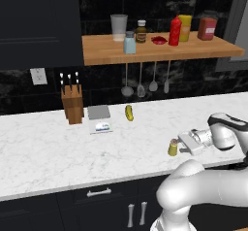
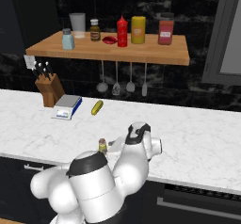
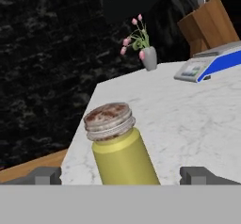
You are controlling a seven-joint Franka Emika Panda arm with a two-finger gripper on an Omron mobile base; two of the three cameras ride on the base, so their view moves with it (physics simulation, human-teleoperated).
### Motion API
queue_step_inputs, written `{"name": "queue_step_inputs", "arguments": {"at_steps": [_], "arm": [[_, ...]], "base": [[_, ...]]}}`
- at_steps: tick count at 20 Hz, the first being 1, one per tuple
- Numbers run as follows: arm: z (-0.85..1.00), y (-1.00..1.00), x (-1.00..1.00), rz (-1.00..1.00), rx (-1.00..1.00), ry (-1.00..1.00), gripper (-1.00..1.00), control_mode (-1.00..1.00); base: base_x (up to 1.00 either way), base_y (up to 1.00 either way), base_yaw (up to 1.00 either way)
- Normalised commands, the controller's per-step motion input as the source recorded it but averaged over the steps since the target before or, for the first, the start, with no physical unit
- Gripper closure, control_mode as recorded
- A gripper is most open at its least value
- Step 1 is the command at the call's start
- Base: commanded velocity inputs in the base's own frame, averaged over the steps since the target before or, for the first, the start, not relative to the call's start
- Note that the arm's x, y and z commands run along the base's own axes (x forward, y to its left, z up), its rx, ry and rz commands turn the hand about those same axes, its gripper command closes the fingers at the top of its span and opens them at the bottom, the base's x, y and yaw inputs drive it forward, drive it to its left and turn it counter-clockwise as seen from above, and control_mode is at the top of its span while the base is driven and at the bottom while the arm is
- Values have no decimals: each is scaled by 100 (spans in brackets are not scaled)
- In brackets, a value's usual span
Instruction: Put the shaker and condiment bottle from the counter next to their counterparts in the cabinet.
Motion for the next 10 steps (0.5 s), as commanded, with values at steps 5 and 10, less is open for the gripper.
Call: {"name": "queue_step_inputs", "arguments": {"at_steps": [5, 10], "arm": [[-1, 0, 0, 0, 2, 3, -100, -100], [-2, 0, 0, 0, 1, 3, -100, -100]], "base": [[0, 0, 0], [0, 0, 0]]}}
